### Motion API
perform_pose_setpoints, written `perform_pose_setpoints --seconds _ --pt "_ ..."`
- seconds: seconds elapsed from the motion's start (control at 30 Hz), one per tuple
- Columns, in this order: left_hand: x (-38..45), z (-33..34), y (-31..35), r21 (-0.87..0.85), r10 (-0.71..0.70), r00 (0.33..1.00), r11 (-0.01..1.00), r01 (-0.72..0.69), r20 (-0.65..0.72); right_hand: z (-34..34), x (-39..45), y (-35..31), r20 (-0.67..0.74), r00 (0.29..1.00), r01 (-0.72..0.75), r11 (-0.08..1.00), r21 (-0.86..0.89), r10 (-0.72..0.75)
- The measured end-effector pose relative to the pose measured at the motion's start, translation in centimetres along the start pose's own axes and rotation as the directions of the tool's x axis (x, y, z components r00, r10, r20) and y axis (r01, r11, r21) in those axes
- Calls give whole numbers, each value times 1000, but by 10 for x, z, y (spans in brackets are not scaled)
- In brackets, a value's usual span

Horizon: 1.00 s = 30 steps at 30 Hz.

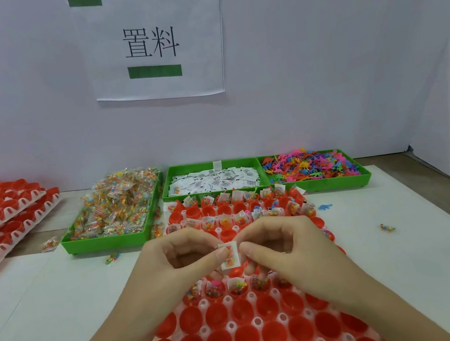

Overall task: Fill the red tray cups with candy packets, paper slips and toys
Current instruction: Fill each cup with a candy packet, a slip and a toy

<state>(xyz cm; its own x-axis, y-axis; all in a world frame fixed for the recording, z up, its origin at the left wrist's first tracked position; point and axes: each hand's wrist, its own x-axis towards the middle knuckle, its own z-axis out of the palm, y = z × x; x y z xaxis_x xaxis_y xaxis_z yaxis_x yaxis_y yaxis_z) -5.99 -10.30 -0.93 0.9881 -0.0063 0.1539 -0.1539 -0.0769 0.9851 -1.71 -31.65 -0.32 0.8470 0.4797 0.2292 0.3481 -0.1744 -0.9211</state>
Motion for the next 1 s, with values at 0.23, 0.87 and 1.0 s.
perform_pose_setpoints --seconds 0.23,0.87,1.0 --pt "-1 -6 7 -10 17 1000 1000 -17 -24 -46 37 8 -214 977 -39 987 -157 4" --pt "6 -20 2 50 81 991 996 -76 -107 -127 204 104 -264 957 -290 415 -863 120" --pt "6 -22 2 56 86 989 995 -80 -117 -122 207 112 -317 941 -335 417 -845 114"
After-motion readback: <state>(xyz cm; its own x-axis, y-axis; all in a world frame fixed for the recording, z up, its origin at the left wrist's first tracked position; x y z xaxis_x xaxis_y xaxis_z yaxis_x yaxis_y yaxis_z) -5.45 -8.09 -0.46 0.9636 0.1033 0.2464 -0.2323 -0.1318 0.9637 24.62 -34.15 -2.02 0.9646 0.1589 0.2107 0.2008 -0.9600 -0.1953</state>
